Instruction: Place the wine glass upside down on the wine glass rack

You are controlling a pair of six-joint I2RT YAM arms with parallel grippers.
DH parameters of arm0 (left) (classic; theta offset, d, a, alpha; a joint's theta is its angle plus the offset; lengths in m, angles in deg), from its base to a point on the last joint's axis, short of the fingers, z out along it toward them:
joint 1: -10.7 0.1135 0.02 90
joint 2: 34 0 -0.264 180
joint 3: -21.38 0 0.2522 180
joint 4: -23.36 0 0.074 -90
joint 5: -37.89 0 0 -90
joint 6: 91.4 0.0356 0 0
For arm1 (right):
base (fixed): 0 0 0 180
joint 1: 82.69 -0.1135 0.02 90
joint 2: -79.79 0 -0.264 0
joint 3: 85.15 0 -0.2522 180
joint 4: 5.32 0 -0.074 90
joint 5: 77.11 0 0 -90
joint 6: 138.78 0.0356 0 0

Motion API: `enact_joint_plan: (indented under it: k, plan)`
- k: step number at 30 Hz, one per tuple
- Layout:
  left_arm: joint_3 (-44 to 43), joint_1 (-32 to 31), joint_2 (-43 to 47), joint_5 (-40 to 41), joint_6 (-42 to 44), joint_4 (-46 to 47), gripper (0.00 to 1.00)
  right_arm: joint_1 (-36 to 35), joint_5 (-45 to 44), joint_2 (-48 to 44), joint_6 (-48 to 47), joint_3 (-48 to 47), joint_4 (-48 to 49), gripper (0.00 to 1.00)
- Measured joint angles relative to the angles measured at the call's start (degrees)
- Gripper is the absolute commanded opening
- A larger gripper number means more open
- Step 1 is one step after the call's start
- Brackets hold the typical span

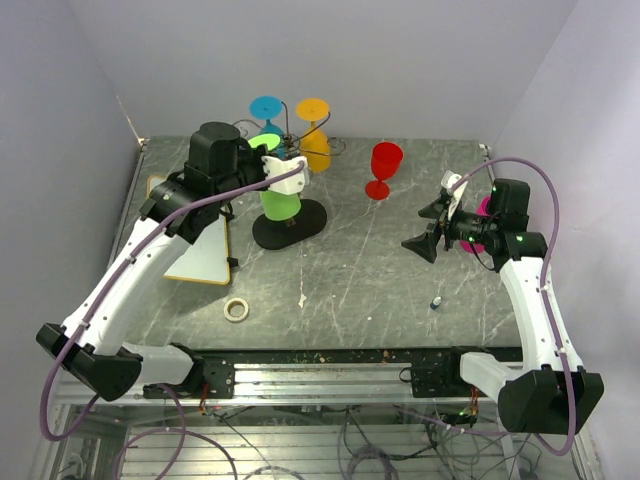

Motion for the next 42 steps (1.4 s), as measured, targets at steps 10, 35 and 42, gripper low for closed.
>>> enact_joint_plan:
  k: [10,35,42]
  plan:
    - [4.6,0.0,0.0,7.4,-0.2,5.4,0.07,0.0,0.0,0.0,0.0,0.0,0.2,0.95]
    - [7.1,-0.1,3.6,13.7,0.5,6.7,0.07,0.0,-0.7,0.0,0.0,0.0,0.3,0.96]
    - [7.1,-0.1,5.2,13.0,0.5,4.2,0.07,0.0,-0.9,0.1,0.0,0.0,0.6,0.96]
